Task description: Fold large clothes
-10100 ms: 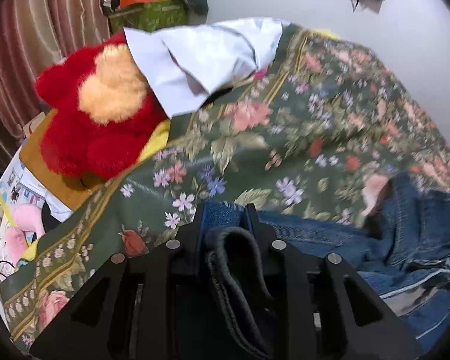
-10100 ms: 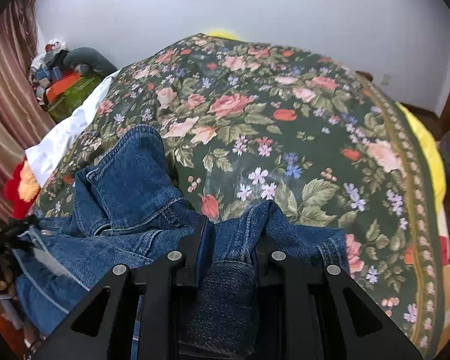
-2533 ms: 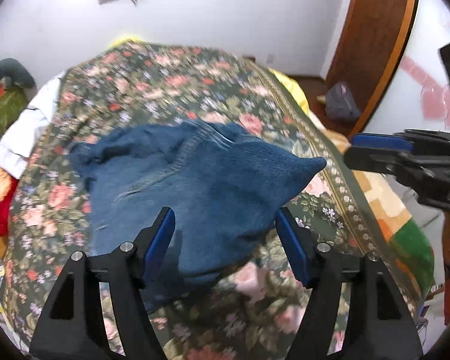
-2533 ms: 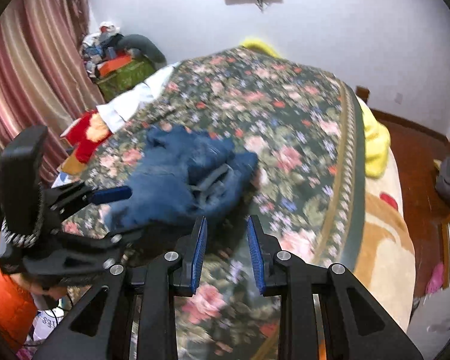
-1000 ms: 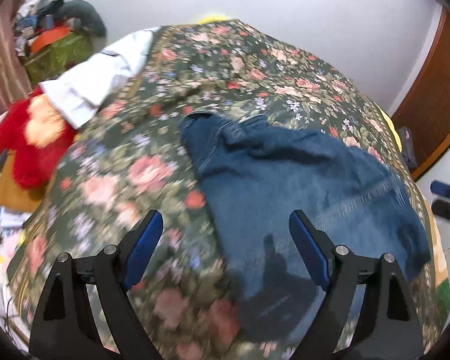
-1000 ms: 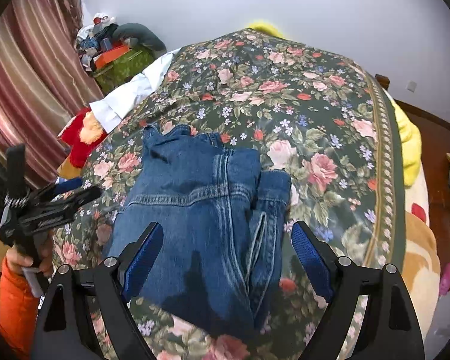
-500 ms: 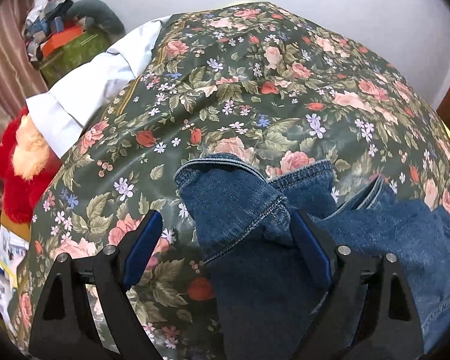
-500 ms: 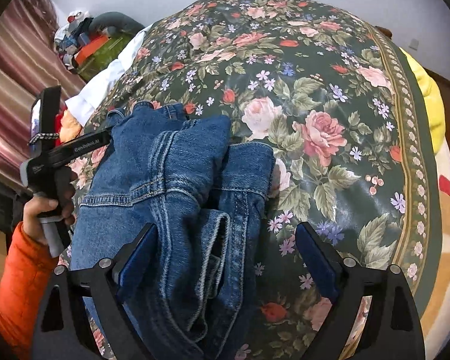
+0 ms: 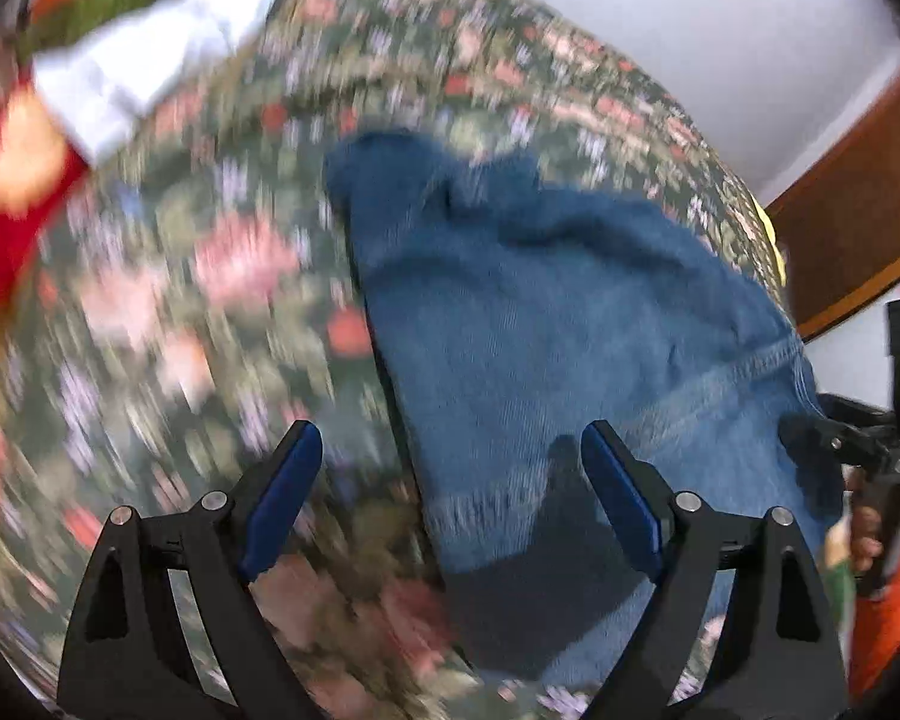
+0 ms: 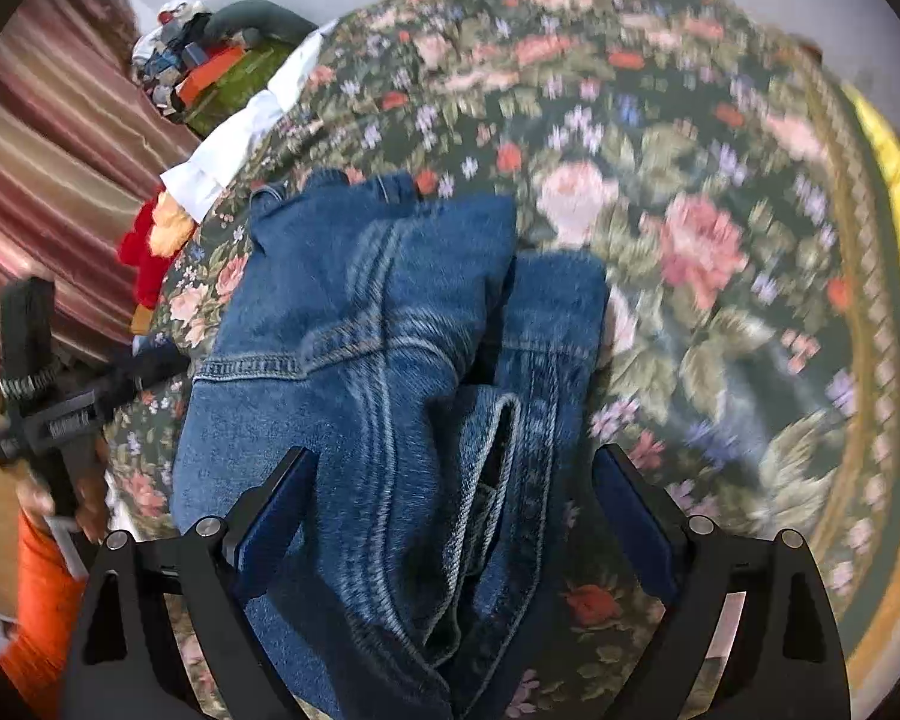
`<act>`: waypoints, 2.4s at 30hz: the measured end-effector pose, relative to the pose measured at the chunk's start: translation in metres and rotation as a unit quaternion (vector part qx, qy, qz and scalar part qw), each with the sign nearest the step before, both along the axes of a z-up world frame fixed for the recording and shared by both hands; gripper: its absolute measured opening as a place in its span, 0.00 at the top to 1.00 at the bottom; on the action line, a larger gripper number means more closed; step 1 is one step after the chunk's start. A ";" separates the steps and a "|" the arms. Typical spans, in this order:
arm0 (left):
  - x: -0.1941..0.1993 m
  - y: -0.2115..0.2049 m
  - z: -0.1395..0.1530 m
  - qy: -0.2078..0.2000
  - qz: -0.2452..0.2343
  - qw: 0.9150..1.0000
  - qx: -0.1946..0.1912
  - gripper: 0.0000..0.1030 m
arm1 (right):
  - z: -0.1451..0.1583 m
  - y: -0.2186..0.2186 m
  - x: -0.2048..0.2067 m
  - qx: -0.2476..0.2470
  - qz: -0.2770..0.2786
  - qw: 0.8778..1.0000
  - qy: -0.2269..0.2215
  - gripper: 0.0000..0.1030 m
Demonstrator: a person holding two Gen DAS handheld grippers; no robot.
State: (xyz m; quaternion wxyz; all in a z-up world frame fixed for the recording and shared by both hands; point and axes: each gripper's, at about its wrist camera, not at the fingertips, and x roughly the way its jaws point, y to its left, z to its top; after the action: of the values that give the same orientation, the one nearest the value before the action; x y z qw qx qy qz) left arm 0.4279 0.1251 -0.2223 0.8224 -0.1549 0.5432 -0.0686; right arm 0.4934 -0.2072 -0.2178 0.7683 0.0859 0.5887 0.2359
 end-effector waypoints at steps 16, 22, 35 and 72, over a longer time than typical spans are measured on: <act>0.035 0.004 -0.068 0.051 0.047 0.973 -0.221 0.01 | -0.039 0.036 0.044 0.079 0.027 0.994 0.070 0.03; 0.043 0.002 -0.074 0.051 0.064 0.967 -0.242 0.02 | -0.045 0.041 0.052 0.101 0.017 0.992 0.074 0.07; -0.012 0.000 0.010 -0.030 0.025 0.987 -0.157 0.33 | 0.016 0.049 0.000 0.100 0.038 0.994 0.009 0.60; -0.097 0.103 0.023 -0.052 0.079 0.991 -0.099 0.35 | 0.023 0.180 -0.081 0.090 0.089 0.992 0.009 0.67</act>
State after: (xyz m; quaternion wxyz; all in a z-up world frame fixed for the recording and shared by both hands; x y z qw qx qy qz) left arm 0.3312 0.2285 -0.1992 0.8330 -0.2745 0.4759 -0.0646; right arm 0.4120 -0.0275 -0.1951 0.7282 0.1045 0.5771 0.3546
